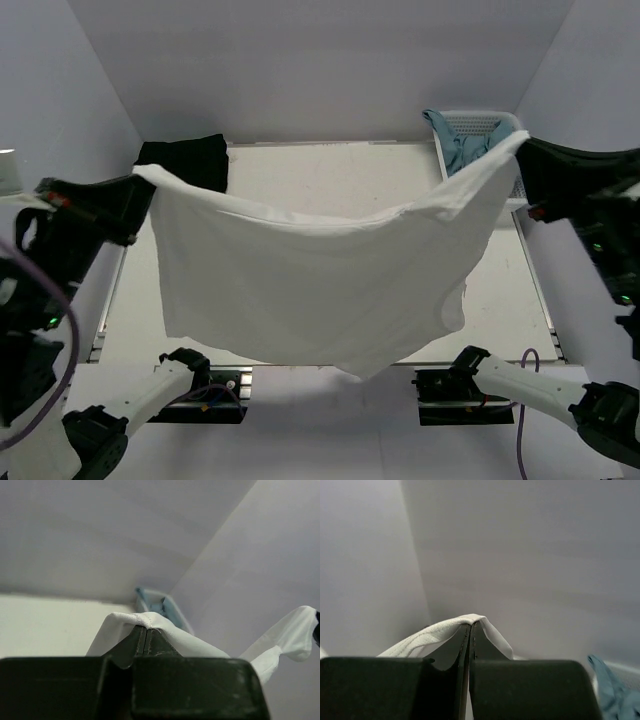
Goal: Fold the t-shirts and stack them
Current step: Flatten out the tshirt
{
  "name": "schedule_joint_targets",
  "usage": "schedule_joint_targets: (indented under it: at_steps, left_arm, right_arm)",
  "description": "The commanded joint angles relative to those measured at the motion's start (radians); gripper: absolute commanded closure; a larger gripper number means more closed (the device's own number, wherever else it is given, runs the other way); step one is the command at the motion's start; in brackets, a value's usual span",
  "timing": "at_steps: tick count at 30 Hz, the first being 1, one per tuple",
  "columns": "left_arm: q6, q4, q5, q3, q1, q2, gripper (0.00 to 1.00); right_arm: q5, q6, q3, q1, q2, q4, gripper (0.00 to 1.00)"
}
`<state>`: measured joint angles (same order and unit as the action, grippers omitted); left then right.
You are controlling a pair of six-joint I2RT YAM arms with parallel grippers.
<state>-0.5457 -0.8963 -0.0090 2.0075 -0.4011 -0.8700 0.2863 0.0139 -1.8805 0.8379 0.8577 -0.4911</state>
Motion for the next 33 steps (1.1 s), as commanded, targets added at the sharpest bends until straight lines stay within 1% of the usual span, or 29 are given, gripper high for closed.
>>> schedule_joint_targets:
  at_steps: [1, 2, 3, 4, 5, 6, 7, 9, 10, 12, 13, 15, 16, 17, 18, 19, 20, 21, 22, 23, 24, 25, 26, 28, 29, 30, 31, 32, 33]
  left_arm:
    - [-0.06, -0.012, -0.077, -0.122, 0.007, -0.035, 1.0]
    - [-0.075, -0.001, -0.094, -0.154, 0.007, -0.035, 1.0]
    - [-0.085, 0.013, -0.123, -0.22, -0.002, -0.035, 1.0]
    - [-0.105, 0.013, -0.141, -0.251, -0.002, -0.035, 1.0]
    - [-0.117, 0.022, -0.182, -0.278, -0.002, -0.044, 1.0]
    - [-0.117, 0.031, -0.196, -0.332, -0.002, -0.061, 1.0]
    - [-0.129, 0.031, -0.213, -0.357, -0.002, -0.072, 1.0]
    - [-0.129, 0.056, -0.253, -0.416, -0.002, -0.101, 1.0]
    - [-0.14, 0.071, -0.276, -0.432, -0.002, -0.138, 1.0]
    - [-0.14, 0.1, -0.337, -0.46, 0.007, -0.182, 1.0]
    - [-0.14, 0.111, -0.351, -0.46, 0.007, -0.207, 1.0]
    - [-0.14, 0.126, -0.385, -0.46, 0.007, -0.289, 1.0]
    - [-0.129, 0.149, -0.385, -0.46, 0.007, -0.319, 1.0]
    - [-0.129, 0.158, -0.417, -0.46, 0.007, -0.349, 1.0]
    - [-0.129, 0.168, -0.431, -0.46, 0.007, -0.416, 1.0]
    - [-0.129, 0.192, -0.431, -0.46, 0.019, -0.452, 1.0]
    - [-0.129, 0.209, -0.431, -0.46, 0.034, -0.489, 1.0]
    - [-0.129, 0.223, -0.431, -0.449, 0.044, -0.526, 1.0]
    - [-0.119, 0.238, -0.416, -0.437, 0.054, -0.611, 1.0]
    - [-0.119, 0.259, -0.407, -0.42, 0.065, -0.656, 1.0]
    - [-0.109, 0.269, -0.393, -0.379, 0.088, -0.703, 1.0]
    - [-0.109, 0.269, -0.393, -0.356, 0.1, -0.794, 1.0]
    - [-0.109, 0.304, -0.382, -0.333, 0.111, -0.838, 1.0]
    - [-0.079, 0.341, -0.361, -0.268, 0.148, -0.921, 1.0]
    - [-0.062, 0.4, -0.341, -0.228, 0.159, -0.958, 1.0]
    - [-0.051, 0.421, -0.332, -0.204, 0.168, -1.034, 1.0]
    - [-0.034, 0.439, -0.321, -0.175, 0.186, -1.073, 1.0]
    - [-0.02, 0.463, -0.286, -0.124, 0.195, -1.112, 1.0]
    - [-0.02, 0.493, -0.273, -0.095, 0.196, -1.148, 1.0]
  right_arm:
    - [0.218, 0.031, 0.078, -0.005, 0.036, 0.126, 1.0]
    - [0.372, 0.047, 0.151, 0.001, 0.041, 0.166, 1.0]
    - [0.425, 0.055, 0.171, 0.001, 0.067, 0.183, 1.0]
    - [0.466, 0.06, 0.219, 0.001, 0.076, 0.219, 1.0]
    - [0.567, 0.072, 0.268, 0.0, 0.092, 0.265, 1.0]
    - [0.597, 0.081, 0.323, 0.0, 0.11, 0.287, 1.0]
    - [0.626, 0.089, 0.354, -0.003, 0.115, 0.387, 1.0]
    - [0.733, 0.129, 0.452, -0.005, 0.139, 0.456, 1.0]
    - [0.795, 0.138, 0.472, -0.017, 0.177, 0.529, 1.0]
    - [0.818, 0.162, 0.518, -0.026, 0.205, 0.572, 1.0]
    - [0.811, 0.169, 0.533, -0.051, 0.245, 0.612, 1.0]
    - [0.803, 0.16, 0.563, -0.066, 0.274, 0.658, 1.0]
    - [0.795, 0.155, 0.56, -0.101, 0.314, 0.657, 1.0]
    - [0.792, 0.149, 0.554, -0.112, 0.357, 0.664, 1.0]
    - [0.778, 0.146, 0.552, -0.126, 0.4, 0.668, 1.0]
    - [0.752, 0.127, 0.532, -0.167, 0.423, 0.666, 1.0]
    - [0.74, 0.12, 0.528, -0.181, 0.493, 0.666, 1.0]
    - [0.714, 0.101, 0.52, -0.195, 0.516, 0.66, 1.0]
    - [0.699, 0.078, 0.489, -0.238, 0.539, 0.655, 1.0]
    - [0.654, 0.055, 0.477, -0.252, 0.562, 0.646, 1.0]
    - [0.636, 0.044, 0.463, -0.266, 0.637, 0.628, 1.0]
    - [0.622, 0.028, 0.416, -0.307, 0.662, 0.623, 1.0]
    - [0.569, 0.02, 0.402, -0.316, 0.71, 0.623, 1.0]
    - [0.535, 0.018, 0.356, -0.364, 0.809, 0.634, 1.0]
    - [0.48, 0.023, 0.301, -0.373, 0.836, 0.634, 1.0]
    - [0.462, 0.021, 0.279, -0.384, 0.886, 0.635, 1.0]
    - [0.426, 0.032, 0.259, -0.411, 0.947, 0.634, 1.0]
    - [0.403, 0.031, 0.186, -0.421, 0.978, 0.632, 1.0]
    - [0.378, 0.032, 0.169, -0.443, 1.063, 0.635, 1.0]
